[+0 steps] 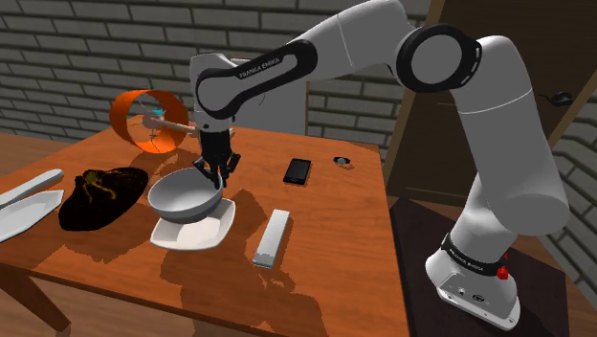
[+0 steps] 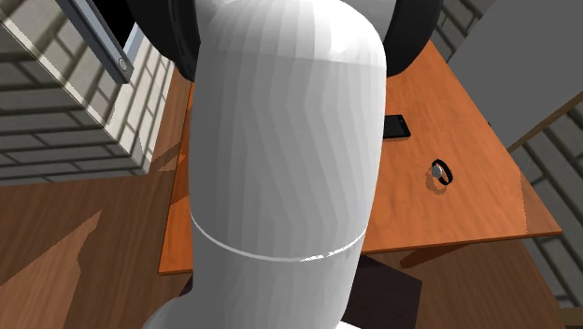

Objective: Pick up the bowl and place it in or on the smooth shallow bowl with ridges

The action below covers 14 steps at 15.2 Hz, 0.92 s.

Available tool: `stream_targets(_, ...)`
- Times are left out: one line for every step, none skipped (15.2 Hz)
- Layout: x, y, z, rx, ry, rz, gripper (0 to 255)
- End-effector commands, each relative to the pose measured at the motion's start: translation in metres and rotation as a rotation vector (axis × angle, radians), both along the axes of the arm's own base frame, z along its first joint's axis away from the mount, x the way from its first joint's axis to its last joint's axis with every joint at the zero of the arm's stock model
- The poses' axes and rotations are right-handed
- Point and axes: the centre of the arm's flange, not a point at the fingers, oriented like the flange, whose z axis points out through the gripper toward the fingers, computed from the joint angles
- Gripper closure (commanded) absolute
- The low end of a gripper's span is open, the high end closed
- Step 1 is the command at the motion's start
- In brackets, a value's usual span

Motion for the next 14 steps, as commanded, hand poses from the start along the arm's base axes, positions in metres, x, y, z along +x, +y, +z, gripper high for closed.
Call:
stream_targets(0.0,0.001,-0.01,0.001,-0.001,0.0,255)
stream_targets(0.0,0.001,-0.015,0.001,-0.001,0.0,255)
stream_targets(0.0,0.001,-0.021,0.001,-0.001,0.0,255)
stream_targets(0.0,0.001,-0.026,0.001,-0.001,0.0,255)
stream_targets(0.0,0.001,-0.032,0.001,-0.001,0.0,255)
stream_targets(0.0,0.001,-0.032,0.001,-0.001,0.0,255)
stream_targets(0.0,0.001,-0.032,0.001,-0.001,0.0,255)
stream_targets(0.0,0.001,-0.032,0.001,-0.001,0.0,255)
stream_targets(0.0,0.001,-0.032,0.001,-0.001,0.0,255)
stream_targets(0.0,0.001,-0.032,0.001,-0.001,0.0,255)
stream_targets(0.0,0.001,-0.032,0.001,-0.001,0.0,255)
stream_targets(0.0,0.001,-0.032,0.001,-0.001,0.0,255)
stream_targets(0.0,0.001,-0.032,0.001,-0.001,0.0,255)
stream_targets(0.0,0.001,-0.032,0.001,-0.001,0.0,0)
